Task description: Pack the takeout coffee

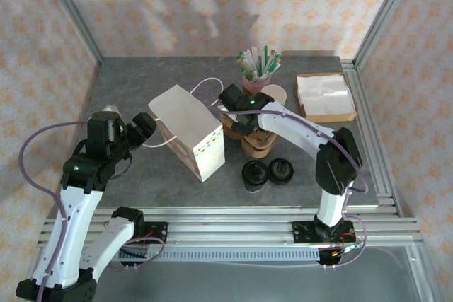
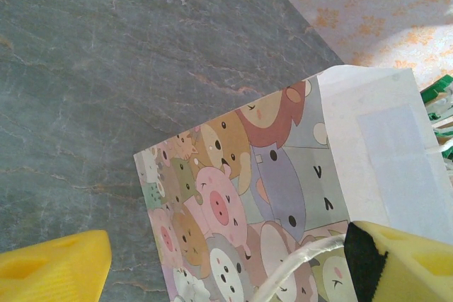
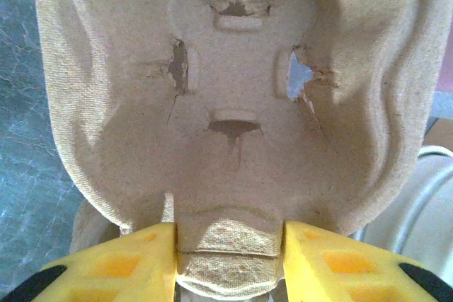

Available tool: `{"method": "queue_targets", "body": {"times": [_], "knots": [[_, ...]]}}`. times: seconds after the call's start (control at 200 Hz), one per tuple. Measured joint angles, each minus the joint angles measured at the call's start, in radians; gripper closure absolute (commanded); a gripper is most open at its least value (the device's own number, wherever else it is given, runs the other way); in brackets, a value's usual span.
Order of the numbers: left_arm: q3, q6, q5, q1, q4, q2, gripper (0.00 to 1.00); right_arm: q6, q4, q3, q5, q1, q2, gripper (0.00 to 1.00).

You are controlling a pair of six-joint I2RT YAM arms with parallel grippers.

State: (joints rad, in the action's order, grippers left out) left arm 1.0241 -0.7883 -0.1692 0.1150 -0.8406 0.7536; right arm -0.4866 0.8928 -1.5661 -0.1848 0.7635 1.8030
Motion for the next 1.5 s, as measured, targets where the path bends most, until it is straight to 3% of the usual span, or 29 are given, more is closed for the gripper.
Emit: {"method": "queue_targets", "body": {"times": [0.751,1.176,1.316,1.496], "knots": [[0.007,-0.017,0.002,0.0,0.025,0.026,0.14,0.254,0.24,-0.048,-0.029,0.001,-0.173,0.6],[0.221,0.167,0.15,0.0,-0.044,0.082,0.11,0.421,0.377,-0.047,-0.045,0.006,-0.388,0.61],[0.262,0.229,0.222,0.0,-0.049,0.118,0.11,0.48,0.448,-0.141,-0.016,0.006,-0.392,0.6],[0.292,0.26,0.236,-0.033,-0.037,0.24,0.11,0.531,0.499,-0.408,0.079,0.012,-0.354,0.57]]}}
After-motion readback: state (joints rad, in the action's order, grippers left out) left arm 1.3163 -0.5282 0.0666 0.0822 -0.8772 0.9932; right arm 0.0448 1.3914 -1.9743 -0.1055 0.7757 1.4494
